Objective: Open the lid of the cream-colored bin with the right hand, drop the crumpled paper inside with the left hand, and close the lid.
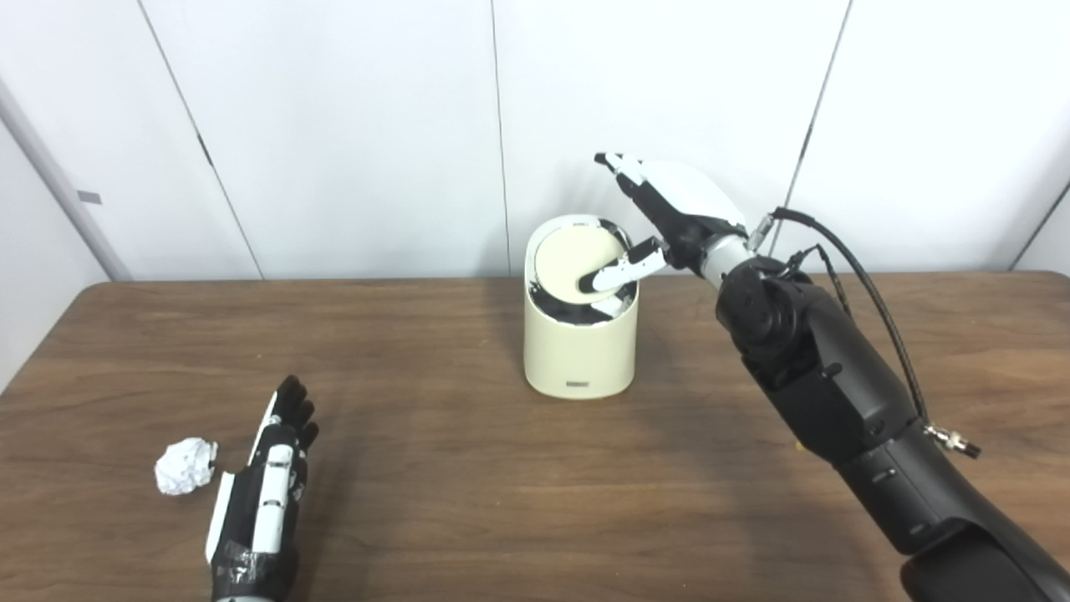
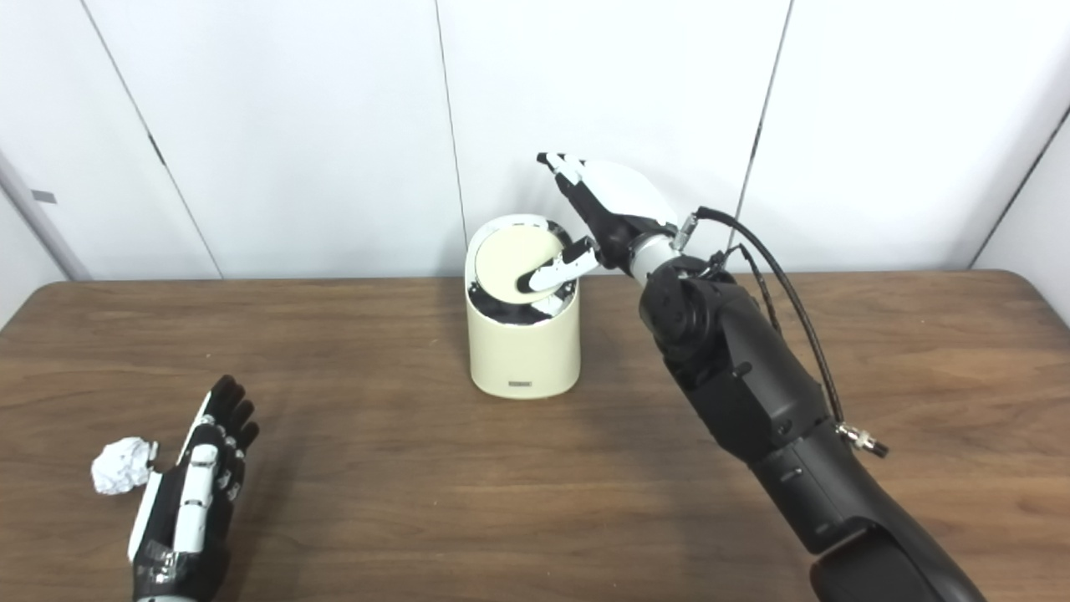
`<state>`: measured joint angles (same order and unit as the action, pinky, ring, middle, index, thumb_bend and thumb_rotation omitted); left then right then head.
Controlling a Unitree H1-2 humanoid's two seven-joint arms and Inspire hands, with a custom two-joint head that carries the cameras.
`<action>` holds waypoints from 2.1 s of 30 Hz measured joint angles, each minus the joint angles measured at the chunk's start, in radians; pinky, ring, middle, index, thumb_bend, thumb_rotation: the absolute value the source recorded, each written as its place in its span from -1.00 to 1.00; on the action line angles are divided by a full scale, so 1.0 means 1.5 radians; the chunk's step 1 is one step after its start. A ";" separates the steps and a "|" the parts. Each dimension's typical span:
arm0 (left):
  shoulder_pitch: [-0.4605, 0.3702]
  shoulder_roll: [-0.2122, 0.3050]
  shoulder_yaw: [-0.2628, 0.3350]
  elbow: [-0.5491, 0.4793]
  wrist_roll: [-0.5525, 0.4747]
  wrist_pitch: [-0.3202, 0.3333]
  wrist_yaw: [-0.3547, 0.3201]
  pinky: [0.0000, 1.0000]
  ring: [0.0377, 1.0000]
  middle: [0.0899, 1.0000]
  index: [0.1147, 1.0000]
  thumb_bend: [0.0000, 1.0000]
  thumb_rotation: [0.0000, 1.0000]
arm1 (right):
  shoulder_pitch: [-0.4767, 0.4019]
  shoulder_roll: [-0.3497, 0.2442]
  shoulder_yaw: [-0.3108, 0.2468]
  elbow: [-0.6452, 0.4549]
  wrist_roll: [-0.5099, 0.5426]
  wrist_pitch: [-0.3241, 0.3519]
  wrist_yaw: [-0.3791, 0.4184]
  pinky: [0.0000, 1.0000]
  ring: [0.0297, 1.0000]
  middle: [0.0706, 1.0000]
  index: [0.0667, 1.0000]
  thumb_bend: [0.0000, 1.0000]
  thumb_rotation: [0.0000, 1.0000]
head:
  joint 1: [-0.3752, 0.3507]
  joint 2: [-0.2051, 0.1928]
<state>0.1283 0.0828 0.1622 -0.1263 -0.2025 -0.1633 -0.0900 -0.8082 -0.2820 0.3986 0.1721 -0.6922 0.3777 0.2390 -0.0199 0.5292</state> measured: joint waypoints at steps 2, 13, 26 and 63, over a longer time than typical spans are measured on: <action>0.000 0.000 0.000 0.000 -0.001 0.000 0.000 1.00 1.00 1.00 1.00 -0.26 0.67 | 0.001 0.000 -0.002 0.001 0.000 -0.007 -0.006 1.00 1.00 1.00 0.96 0.71 -0.34 | 0.000 0.000; 0.000 0.000 0.000 0.001 -0.006 -0.001 -0.002 1.00 1.00 1.00 1.00 -0.34 0.73 | 0.013 0.014 -0.047 -0.005 0.021 0.010 -0.006 0.76 0.97 0.96 0.97 0.62 -0.17 | -0.002 -0.001; 0.001 0.000 -0.002 0.001 -0.020 -0.001 -0.005 1.00 1.00 1.00 1.00 -0.36 0.61 | 0.013 0.044 -0.128 -0.016 0.081 0.043 -0.010 0.69 0.90 0.95 0.94 0.33 0.24 | -0.003 -0.003; 0.000 0.004 -0.008 0.003 -0.021 -0.005 -0.005 1.00 1.00 1.00 1.00 -0.36 0.63 | 0.144 0.040 -0.288 -0.122 0.273 0.060 -0.018 0.95 0.96 0.96 0.92 -0.08 1.00 | -0.015 -0.004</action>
<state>0.1290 0.0894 0.1505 -0.1221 -0.2345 -0.1705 -0.0976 -0.5925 -0.2222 -0.0329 -0.0114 -0.2832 0.4682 0.2120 -0.0430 0.5231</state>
